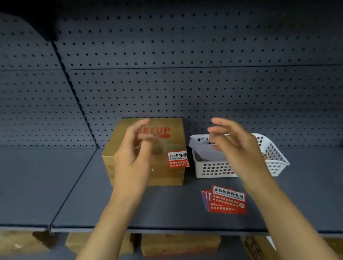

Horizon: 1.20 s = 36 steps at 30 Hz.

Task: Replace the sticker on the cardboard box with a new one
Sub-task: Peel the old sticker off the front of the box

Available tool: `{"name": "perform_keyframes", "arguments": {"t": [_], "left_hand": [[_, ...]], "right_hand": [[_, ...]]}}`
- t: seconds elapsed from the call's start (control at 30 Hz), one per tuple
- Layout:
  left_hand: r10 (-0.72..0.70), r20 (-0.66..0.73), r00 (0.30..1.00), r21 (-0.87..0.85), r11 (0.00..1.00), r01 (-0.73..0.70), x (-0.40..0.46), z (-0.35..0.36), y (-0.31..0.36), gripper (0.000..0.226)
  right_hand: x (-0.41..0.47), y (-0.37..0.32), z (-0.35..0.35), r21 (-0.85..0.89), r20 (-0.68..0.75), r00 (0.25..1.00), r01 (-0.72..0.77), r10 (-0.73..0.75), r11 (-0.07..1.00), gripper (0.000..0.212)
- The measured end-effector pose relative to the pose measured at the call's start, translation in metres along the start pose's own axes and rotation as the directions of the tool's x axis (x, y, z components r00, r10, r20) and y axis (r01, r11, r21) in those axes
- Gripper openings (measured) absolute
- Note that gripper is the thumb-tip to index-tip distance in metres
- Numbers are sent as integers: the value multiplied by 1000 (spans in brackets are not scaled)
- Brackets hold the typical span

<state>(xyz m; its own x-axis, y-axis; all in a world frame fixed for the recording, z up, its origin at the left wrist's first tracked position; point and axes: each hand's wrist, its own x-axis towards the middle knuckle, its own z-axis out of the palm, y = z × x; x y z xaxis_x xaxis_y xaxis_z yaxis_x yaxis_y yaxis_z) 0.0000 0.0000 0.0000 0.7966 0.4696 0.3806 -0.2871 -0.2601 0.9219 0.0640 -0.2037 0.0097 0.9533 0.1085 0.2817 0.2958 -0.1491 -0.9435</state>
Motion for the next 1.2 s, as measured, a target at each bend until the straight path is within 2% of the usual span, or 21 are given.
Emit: {"name": "perform_keyframes", "arguments": {"t": [0.1,0.2,0.27,0.33,0.4,0.53,0.73,0.93,1.03,1.1,1.2], "left_hand": [[107,76,991,286,950,-124,6,1,-11,27],[161,191,968,529,814,-240,16,0,-28,29],[142,289,947,635,712,-300,21,-3,-40,35],[100,356,929,698,632,-335,22,-5,-48,41],[67,376,924,730,593,-340,23,-6,-53,46],[41,387,921,752,564,-342,27,-9,-53,53],[-5,437,900,781,498,-376,31,-13,-47,60],[-24,406,914,777,536,-331,34,-13,-44,63],[-33,408,912,775,540,-327,36,-14,-44,65],[-28,408,913,778,533,-332,37,-14,-45,64],[-27,407,913,773,542,-329,37,-13,-46,65]], "right_hand": [[9,7,5,-44,41,999,19,-17,999,26],[13,13,18,-214,122,990,97,-72,972,25],[16,20,28,-368,208,964,235,-167,900,28],[19,25,38,-514,316,923,361,-219,778,34],[23,28,47,-590,395,891,433,-224,681,37],[27,33,58,-617,435,863,494,-259,612,33],[28,32,63,-567,438,815,578,-380,587,6],[26,32,61,-534,439,765,644,-471,548,7],[26,27,56,-549,390,799,600,-457,581,6],[29,25,54,-546,428,811,584,-400,601,12],[32,21,55,-573,505,810,574,-299,586,41]]}}
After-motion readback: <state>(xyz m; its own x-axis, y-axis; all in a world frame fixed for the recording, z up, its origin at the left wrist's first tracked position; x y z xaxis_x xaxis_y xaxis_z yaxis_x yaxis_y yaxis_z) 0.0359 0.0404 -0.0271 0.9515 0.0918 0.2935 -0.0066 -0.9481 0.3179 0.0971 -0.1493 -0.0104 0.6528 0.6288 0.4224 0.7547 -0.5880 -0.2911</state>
